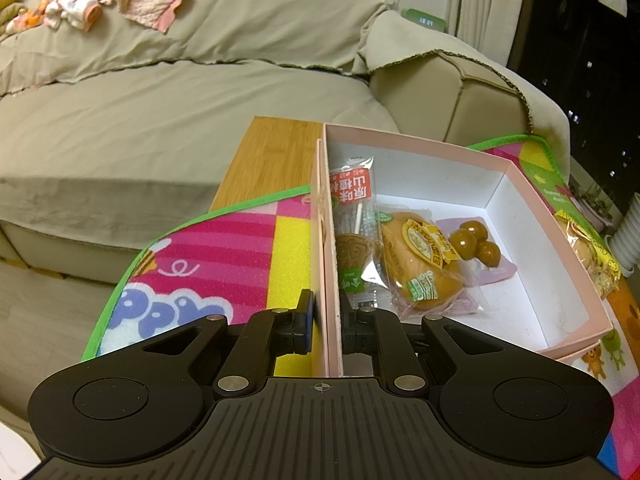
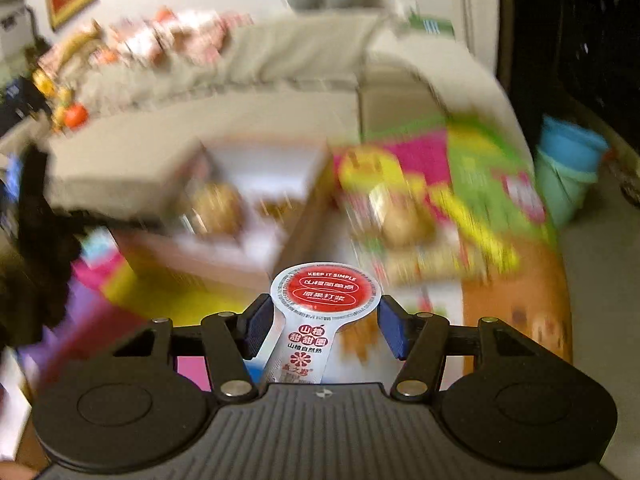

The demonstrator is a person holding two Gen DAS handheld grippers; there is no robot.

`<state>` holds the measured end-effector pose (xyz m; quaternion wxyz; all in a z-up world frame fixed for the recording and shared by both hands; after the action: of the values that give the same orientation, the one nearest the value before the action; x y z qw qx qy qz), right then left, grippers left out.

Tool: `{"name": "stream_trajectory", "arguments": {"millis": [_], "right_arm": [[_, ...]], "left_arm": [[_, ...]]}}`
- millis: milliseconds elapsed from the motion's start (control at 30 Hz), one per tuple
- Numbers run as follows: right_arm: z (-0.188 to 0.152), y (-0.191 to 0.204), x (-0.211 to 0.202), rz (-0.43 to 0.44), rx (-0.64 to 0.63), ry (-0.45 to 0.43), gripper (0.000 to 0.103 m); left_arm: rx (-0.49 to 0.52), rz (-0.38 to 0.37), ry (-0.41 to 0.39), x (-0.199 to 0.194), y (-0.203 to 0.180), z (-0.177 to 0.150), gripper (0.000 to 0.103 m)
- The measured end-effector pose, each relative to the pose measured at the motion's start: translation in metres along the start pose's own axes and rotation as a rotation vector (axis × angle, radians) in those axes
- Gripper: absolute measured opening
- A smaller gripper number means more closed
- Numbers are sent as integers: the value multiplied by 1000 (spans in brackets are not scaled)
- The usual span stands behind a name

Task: Organize objects
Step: 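Grasp the red-lidded dip snack with the right tool and drop it in the box, then grasp the wrapped bun with the right tool and drop it in the box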

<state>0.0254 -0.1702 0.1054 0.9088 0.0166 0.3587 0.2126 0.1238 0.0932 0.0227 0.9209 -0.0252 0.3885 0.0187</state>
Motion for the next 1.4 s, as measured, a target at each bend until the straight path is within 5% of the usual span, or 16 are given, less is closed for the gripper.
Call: {"name": "stream_trajectory", "arguments": {"millis": [167,367,467,600,933,1400], "right_arm": [[74,29,-5,65,-54,-157,57],[133,39,20,95,-63,-208,64],[144,37,41,31,-73,-204,67],[121,19,47,39,-27,-168,72],[26,-58,47,-127,97,-6,73],[-30,11,73,19,-94,86,75]], "left_arm": [[0,-4,3,0,0,0,13],[-6,-6,10,3,0,2,13],[-12,-4,11,4,0,1,13],[-12,-2,14,7,-1,0,13],[-13,4,11,8,-1,0,13],[-21,14,19,13,-2,0,13]]}}
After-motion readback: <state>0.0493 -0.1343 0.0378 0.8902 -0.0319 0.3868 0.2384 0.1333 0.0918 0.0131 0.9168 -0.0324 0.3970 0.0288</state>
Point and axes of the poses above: each gripper's, at about its wrist camera, not at the fingertips, and x roughly the way its jaws point, y to its left, z to its top, the point moved 3 cm from there along x, roughly the way its jaws point, and after that the axes turned 8 degrees about z, right-handed, at the moved point
